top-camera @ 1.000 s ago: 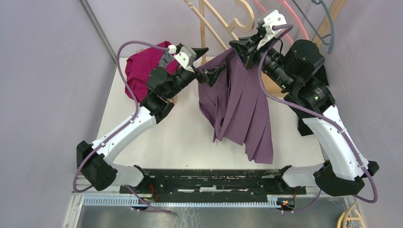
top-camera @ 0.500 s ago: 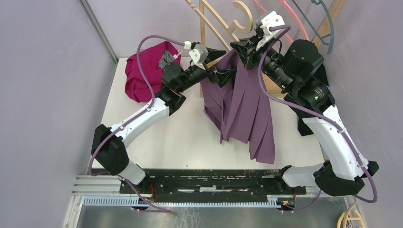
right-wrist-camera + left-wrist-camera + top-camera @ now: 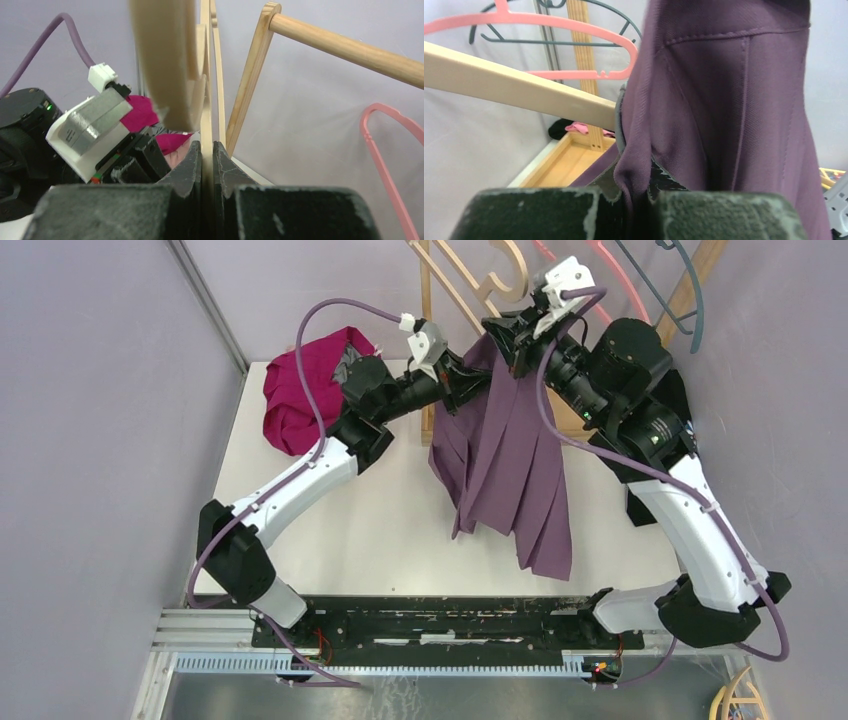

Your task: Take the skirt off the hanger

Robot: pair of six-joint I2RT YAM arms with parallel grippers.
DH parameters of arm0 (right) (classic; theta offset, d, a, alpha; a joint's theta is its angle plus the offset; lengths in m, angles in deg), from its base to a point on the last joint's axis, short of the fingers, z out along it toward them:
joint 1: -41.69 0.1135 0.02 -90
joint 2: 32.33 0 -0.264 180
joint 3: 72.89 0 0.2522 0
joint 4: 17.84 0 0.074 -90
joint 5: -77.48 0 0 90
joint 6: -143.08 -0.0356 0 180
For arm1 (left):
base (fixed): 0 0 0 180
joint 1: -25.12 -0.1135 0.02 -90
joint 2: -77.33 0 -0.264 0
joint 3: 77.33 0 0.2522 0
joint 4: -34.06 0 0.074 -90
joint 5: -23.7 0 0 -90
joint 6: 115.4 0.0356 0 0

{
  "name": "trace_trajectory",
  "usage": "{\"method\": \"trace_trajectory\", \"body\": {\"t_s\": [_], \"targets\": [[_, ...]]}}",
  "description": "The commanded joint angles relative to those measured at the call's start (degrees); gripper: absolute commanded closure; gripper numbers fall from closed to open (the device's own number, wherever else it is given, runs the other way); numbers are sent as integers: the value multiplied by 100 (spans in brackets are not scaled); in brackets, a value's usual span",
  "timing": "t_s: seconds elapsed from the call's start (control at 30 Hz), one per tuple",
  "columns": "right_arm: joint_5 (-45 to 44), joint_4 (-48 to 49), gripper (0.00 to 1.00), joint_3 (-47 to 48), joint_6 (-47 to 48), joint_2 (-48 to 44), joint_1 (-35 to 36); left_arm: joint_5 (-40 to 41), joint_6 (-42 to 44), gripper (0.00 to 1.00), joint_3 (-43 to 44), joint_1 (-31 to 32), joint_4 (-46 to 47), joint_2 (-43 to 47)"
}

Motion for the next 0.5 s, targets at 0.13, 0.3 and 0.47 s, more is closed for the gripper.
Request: {"method": "trace_trajectory", "body": {"t_s": [0.13, 0.3, 0.47], "targets": [[-582, 1617, 99, 490, -263, 455, 0, 254, 280, 97, -418, 511, -1153, 791], [-1103, 2024, 99, 739, -294, 682, 1, 390, 380, 97, -903, 611, -1459, 1222], [-1623, 2468, 99, 725, -291, 826, 0, 546, 495, 97, -1263, 647, -1844, 1669]]}}
